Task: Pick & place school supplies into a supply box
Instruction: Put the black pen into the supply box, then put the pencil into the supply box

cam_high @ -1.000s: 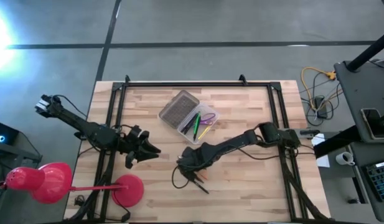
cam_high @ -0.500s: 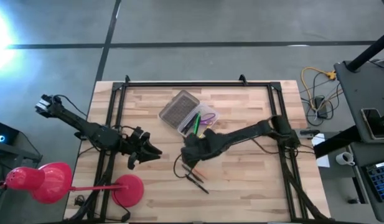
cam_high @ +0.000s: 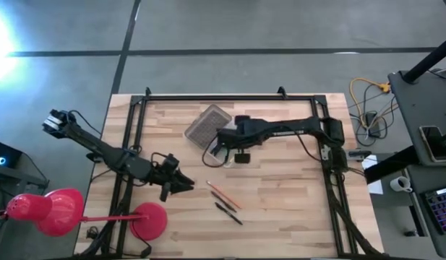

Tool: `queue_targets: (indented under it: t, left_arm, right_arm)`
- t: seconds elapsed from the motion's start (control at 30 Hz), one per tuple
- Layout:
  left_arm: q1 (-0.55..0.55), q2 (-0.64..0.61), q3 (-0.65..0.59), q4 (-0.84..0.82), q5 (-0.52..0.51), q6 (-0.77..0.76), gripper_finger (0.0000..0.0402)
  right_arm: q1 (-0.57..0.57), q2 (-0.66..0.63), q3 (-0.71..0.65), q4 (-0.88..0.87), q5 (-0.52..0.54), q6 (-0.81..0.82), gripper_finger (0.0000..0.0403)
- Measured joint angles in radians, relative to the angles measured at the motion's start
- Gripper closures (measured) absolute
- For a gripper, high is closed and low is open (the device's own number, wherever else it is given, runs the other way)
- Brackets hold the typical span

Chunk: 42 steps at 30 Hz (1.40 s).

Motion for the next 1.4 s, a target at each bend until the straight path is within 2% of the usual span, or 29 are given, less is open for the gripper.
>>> queue_targets:
  t: [0.13, 0.27, 0.37, 0.57, 0.73, 0.93, 1.17, 1.4]
  left_arm:
    - [0.0, 0.018, 0.0, 0.002, -0.059, -0.025, 0.0289]
    - [0.002, 0.02, 0.0, 0.004, -0.166, -0.044, 0.0289]
    - [0.003, 0.02, 0.0, 0.018, -0.225, -0.045, 0.0289]
    - [0.027, 0.019, 0.0, 0.028, -0.228, -0.044, 0.0289]
    - [0.043, 0.019, 0.0, 0.016, -0.222, 0.072, 0.029]
    - [0.065, 0.051, 0.0, 0.002, -0.14, 0.246, 0.0302]
    - [0.142, 0.163, 0.0, 0.003, 0.099, 0.327, 0.0307]
    - [0.22, 0.325, 0.036, -0.001, 0.272, 0.495, 0.0307]
  right_arm:
    - [-0.017, 0.006, -0.033, 0.077, -0.06, -0.269, 0.0388]
    - [-0.036, 0.004, -0.078, 0.162, -0.064, -0.44, 0.0367]
    - [-0.051, 0.006, -0.111, 0.208, -0.081, -0.485, 0.0341]
    - [-0.057, 0.005, -0.137, 0.262, -0.128, -0.489, 0.0282]
    - [-0.055, -0.03, -0.136, 0.272, -0.129, -0.29, 0.0242]
    - [-0.01, -0.207, -0.188, 0.259, -0.111, -0.074, 0.0232]
    - [0.092, -0.4, -0.3, 0.211, -0.052, 0.265, 0.0232]
    - [0.242, -0.436, -0.393, 0.128, -0.024, 0.574, 0.0232]
